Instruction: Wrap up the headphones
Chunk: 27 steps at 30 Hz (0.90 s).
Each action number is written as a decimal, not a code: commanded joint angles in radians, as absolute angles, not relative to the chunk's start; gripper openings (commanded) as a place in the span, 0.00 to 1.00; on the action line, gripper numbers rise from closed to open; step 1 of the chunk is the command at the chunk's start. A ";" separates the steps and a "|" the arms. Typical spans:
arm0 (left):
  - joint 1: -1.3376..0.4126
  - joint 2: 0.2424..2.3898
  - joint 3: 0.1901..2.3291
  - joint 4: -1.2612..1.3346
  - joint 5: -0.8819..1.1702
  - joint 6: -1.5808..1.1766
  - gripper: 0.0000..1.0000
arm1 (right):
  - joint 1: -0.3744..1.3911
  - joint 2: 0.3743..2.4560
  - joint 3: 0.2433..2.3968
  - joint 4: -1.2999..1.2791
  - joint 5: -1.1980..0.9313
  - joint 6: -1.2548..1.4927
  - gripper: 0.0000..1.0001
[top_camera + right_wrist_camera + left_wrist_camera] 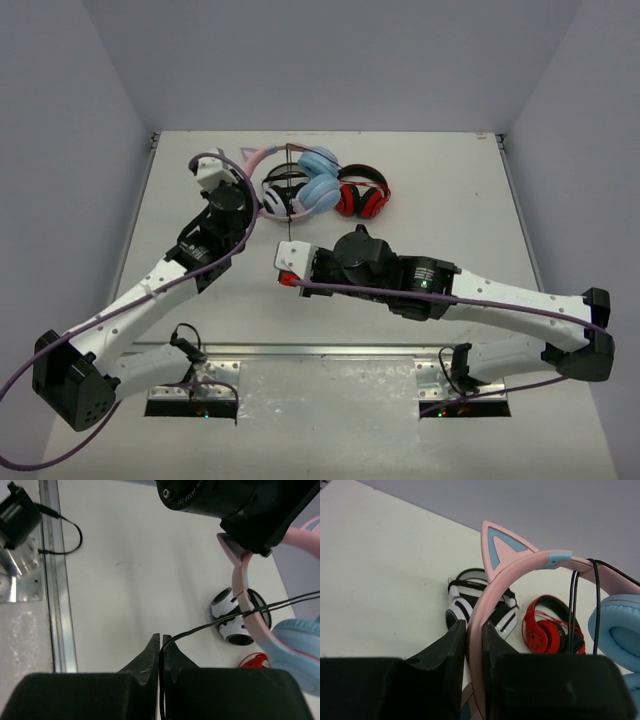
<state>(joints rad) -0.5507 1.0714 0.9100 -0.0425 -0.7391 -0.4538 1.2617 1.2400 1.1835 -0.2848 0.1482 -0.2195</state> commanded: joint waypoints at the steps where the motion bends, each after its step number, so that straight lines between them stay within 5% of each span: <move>1: -0.534 1.025 0.839 0.141 -0.596 -0.431 0.00 | 1.282 1.249 1.236 -0.399 0.147 -0.441 0.01; 12: -0.755 0.856 0.568 0.288 -0.445 -0.217 0.00 | 1.148 1.436 1.563 -0.840 -0.163 -0.600 0.01; 27: -0.867 0.690 0.382 0.307 -0.112 -0.153 0.00 | 0.904 1.428 1.497 -0.887 -0.262 -0.604 0.01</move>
